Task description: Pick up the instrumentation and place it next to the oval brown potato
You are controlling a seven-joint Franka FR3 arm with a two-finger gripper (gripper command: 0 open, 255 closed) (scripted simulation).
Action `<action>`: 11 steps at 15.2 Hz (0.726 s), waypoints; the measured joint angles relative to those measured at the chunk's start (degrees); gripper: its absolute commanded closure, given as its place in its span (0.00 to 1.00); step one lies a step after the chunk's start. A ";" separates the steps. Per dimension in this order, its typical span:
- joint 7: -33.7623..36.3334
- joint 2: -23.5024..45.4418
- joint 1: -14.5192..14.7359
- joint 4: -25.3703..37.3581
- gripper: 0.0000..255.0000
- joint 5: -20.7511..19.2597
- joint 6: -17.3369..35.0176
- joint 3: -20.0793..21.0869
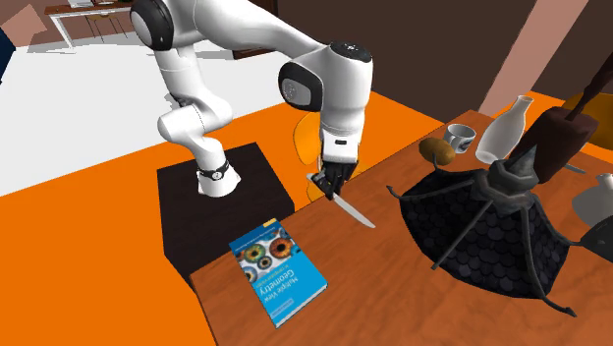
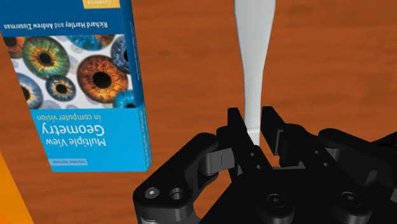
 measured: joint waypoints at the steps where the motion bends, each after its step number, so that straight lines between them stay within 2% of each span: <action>1: 0.03 -0.20 0.03 0.49 1.00 0.06 -0.69 0.03; 5: 0.45 -0.03 0.27 3.38 1.00 0.03 -3.44 0.26; 11: 8.40 4.40 4.45 8.58 1.00 -1.56 -4.61 3.77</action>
